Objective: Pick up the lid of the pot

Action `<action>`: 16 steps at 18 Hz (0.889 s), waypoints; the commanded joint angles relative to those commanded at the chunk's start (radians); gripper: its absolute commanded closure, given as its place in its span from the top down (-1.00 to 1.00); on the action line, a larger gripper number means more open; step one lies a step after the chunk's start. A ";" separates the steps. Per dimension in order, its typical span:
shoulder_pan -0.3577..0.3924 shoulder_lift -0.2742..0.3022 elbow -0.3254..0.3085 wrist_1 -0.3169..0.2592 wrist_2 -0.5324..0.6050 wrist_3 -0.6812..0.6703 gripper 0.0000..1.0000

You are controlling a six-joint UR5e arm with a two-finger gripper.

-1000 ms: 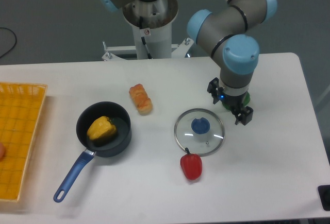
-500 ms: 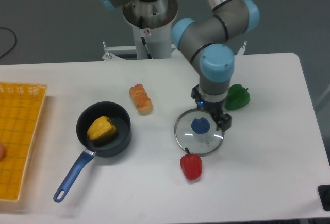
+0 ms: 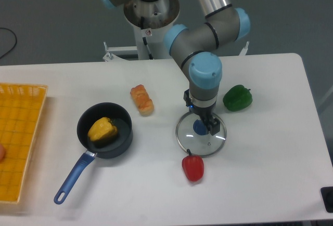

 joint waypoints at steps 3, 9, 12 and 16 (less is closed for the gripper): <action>0.000 -0.009 0.002 0.002 0.002 0.000 0.99; 0.000 -0.031 0.005 0.018 0.002 0.000 0.99; 0.000 -0.046 0.006 0.037 0.002 0.000 0.98; 0.002 -0.049 0.006 0.037 0.002 0.000 0.87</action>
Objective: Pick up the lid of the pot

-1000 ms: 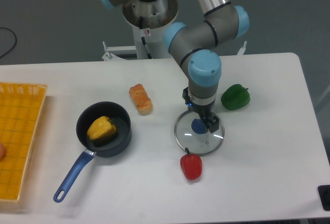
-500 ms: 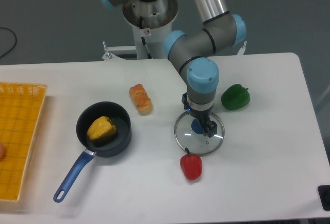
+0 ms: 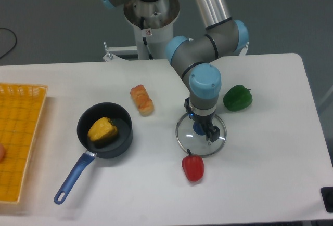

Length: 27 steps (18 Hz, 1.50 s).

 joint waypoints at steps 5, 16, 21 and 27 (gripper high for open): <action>0.000 -0.008 0.000 0.000 0.000 0.000 0.66; 0.002 -0.005 0.000 0.000 0.002 -0.002 0.34; 0.000 0.000 0.003 -0.002 0.002 -0.009 0.28; 0.000 0.015 0.008 -0.003 0.002 -0.012 0.28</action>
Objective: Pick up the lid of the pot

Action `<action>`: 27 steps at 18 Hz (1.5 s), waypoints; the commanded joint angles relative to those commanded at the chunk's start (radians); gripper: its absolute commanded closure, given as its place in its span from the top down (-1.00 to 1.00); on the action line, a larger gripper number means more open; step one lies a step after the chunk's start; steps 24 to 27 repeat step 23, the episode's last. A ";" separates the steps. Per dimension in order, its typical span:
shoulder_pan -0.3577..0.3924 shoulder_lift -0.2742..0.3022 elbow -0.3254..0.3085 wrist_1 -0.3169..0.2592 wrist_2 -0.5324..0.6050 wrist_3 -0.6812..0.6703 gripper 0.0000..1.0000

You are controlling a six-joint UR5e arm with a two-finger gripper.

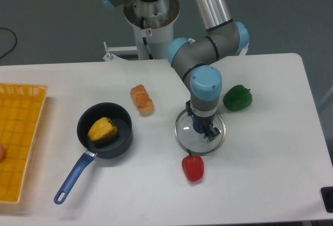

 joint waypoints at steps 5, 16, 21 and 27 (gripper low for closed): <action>0.002 0.029 0.009 0.000 -0.003 -0.006 0.28; 0.011 0.077 0.063 -0.002 0.000 -0.014 0.28; 0.020 0.078 0.074 -0.002 0.000 -0.011 0.28; 0.023 0.078 0.077 -0.002 0.000 -0.014 0.28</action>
